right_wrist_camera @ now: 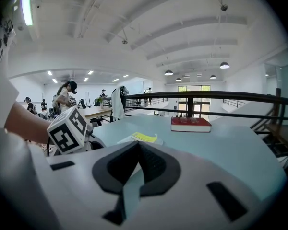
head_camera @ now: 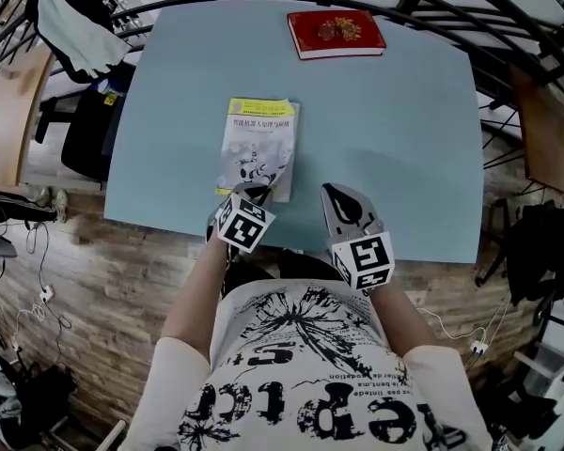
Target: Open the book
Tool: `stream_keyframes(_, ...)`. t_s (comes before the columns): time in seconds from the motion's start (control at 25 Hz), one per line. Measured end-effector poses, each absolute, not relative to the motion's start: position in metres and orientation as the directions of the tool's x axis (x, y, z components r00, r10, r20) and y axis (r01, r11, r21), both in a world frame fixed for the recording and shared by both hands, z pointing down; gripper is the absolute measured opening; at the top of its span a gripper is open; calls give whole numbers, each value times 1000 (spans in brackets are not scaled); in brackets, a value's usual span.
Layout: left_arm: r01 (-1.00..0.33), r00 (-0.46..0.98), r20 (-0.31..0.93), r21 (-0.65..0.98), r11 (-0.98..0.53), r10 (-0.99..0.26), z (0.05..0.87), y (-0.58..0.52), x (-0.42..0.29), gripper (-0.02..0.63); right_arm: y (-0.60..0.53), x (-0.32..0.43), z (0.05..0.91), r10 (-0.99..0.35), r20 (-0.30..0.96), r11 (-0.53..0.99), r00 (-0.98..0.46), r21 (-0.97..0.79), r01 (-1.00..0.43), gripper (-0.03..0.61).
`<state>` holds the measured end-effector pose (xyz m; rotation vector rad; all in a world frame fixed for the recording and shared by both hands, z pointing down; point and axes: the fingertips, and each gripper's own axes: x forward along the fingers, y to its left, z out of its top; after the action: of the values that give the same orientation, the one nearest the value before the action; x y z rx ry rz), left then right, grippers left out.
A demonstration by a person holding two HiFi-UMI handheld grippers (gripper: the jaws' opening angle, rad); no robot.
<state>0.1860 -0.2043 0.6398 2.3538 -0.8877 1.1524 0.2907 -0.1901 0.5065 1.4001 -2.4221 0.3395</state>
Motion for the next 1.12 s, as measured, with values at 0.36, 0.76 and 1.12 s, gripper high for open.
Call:
stream_keyframes(0.36,-724,523,689,49,-688,-502,584,-210,143,31,-206,250,483,-813,351,491,-464,-12,-871,12)
stream_keyframes(0.76,-792,490,654,57,-608,-576,553,-222,53,28,-220,181,449,-829,269,509,-490,5,-860,12)
stream_keyframes(1.12,-877,439,630,148,-456,-640,562,-236,-30,34,-217,130,436,-843,229,505,-487,23,-863,12)
